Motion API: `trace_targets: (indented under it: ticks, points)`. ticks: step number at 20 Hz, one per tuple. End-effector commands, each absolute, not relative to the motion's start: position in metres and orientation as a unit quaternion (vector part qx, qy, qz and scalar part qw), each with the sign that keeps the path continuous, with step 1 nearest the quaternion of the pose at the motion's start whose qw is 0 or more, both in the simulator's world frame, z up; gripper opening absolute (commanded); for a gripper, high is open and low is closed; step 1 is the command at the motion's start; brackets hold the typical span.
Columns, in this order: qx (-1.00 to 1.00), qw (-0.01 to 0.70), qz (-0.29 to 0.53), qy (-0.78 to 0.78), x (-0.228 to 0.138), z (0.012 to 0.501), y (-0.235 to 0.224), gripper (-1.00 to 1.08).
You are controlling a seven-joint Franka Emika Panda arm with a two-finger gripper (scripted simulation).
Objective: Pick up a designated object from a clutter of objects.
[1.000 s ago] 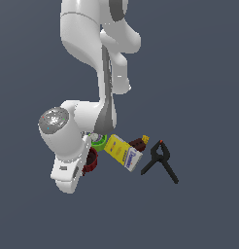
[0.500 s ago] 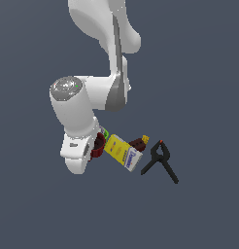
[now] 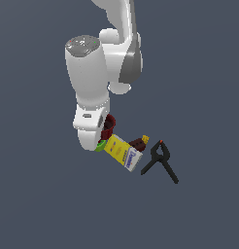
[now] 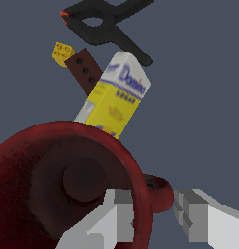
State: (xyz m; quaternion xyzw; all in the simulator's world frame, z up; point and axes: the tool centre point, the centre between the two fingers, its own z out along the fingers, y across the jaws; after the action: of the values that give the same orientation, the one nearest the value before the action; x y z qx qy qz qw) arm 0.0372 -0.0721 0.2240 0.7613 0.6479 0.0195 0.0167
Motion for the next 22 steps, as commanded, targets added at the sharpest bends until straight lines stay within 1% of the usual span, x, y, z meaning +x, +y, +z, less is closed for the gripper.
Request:
trace_targets:
  ticks: [1,15,22]
  points:
    - [0.761,0.018,0.02,0.648,0.026,0.242,-0.062,-1.0]
    - [0.761,0.016,0.024,0.648,-0.037,0.337,-0.003,-1.0]
    - [0.761,0.015,0.025,0.649,-0.062,0.378,0.02,-1.0]
